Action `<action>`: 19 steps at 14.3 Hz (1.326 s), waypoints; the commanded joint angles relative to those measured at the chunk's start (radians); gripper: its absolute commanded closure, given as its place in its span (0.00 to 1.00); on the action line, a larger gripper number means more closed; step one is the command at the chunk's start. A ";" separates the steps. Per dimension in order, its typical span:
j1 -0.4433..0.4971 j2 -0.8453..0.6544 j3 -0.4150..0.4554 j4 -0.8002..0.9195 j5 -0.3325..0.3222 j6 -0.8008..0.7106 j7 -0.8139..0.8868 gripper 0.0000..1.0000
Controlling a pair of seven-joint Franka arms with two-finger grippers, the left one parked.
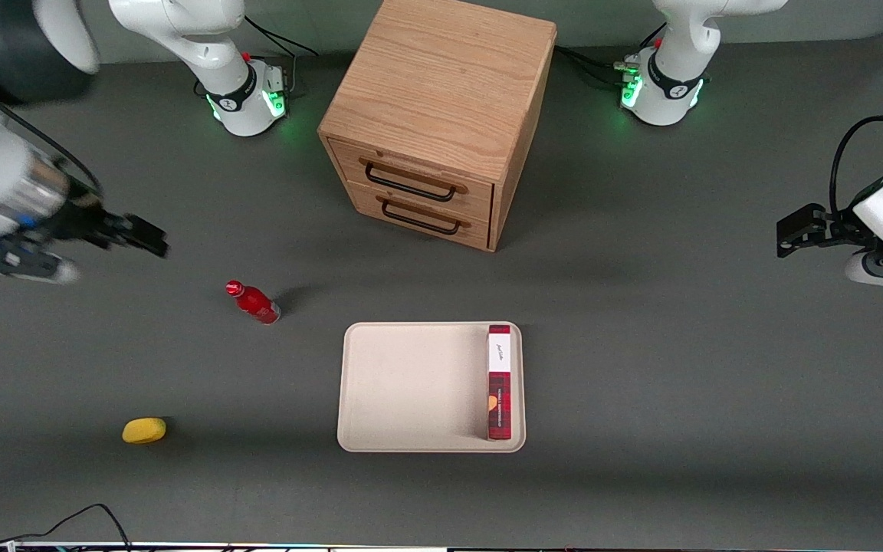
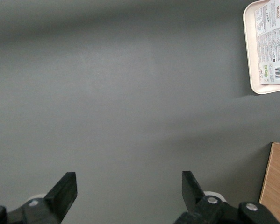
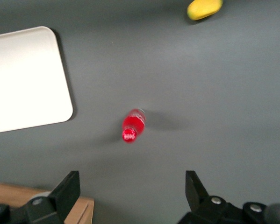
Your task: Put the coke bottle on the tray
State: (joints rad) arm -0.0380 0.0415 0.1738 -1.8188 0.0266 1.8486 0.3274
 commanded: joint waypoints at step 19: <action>-0.002 0.078 0.075 -0.353 -0.128 0.529 0.140 1.00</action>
State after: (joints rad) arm -0.0408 0.1566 0.2477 -2.1771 -0.0833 2.3978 0.4534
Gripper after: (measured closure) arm 0.767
